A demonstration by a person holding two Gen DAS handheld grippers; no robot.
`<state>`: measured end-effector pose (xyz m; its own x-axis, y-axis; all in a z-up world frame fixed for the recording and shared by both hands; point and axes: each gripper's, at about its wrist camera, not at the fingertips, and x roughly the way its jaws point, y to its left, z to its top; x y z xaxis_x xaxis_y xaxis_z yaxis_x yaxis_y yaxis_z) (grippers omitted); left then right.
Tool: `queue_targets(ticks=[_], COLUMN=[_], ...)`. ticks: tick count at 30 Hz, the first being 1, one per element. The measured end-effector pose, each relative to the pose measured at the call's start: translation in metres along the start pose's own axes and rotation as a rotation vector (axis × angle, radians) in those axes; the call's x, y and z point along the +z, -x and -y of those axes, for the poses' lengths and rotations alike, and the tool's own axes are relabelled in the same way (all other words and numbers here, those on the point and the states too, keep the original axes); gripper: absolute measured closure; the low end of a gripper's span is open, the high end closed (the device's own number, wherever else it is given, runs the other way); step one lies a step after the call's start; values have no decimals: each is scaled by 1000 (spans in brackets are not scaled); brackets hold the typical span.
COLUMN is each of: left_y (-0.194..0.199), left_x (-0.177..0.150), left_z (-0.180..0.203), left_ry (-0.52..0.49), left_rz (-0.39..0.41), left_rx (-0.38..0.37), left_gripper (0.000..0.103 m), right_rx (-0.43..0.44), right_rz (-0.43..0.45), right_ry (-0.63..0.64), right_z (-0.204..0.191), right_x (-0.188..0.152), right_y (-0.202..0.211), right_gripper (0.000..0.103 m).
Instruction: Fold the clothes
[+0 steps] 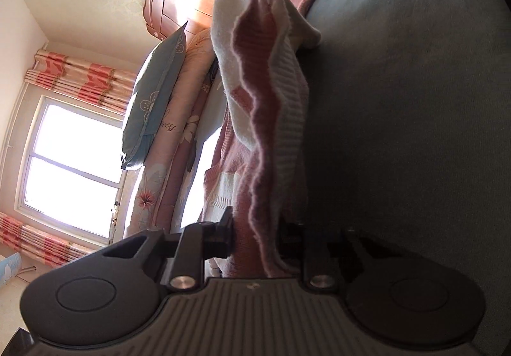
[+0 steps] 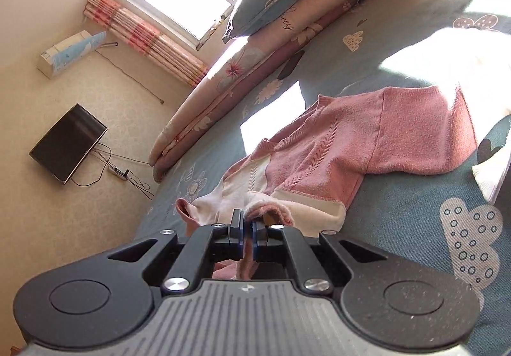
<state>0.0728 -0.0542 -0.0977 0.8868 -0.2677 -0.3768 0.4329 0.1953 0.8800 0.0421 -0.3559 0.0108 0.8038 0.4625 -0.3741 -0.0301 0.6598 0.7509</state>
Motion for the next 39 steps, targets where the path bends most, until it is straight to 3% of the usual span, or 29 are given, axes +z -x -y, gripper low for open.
queue_targets(ticks=[4,13,16,20,24,26,31,39], left_y=[21,84,101,106,104,110,127,151], left_x=[12,51,58,56,49,47,46,52], left_z=[-22,-80,-84,-69,-38,-28,-29,-58], left_ry=[101,182,170,124,83,62,36,145], left_rz=[54,217,247,227,154,152,178,195], left_rx=[-37,-25,-23,-116,-265,-312,-322,-308], left_gripper=[92,97,100,99,93,89,89,90], right_rx=[-3,-8,-13,-46,-197,-243,-279,-265], right_rz=[46,169,193,159,41,37,62,81], right_ry=[1,15,43,94,26,-2,-28,5], right_z=[2,2,-5,-12,11,22,34,23], right_x=[1,5,5,-1,-14,-19,-23,-22], right_y=[29,101,122,135,121,121,130,136], right_gripper=[97,97,97,97,92,91,91,90])
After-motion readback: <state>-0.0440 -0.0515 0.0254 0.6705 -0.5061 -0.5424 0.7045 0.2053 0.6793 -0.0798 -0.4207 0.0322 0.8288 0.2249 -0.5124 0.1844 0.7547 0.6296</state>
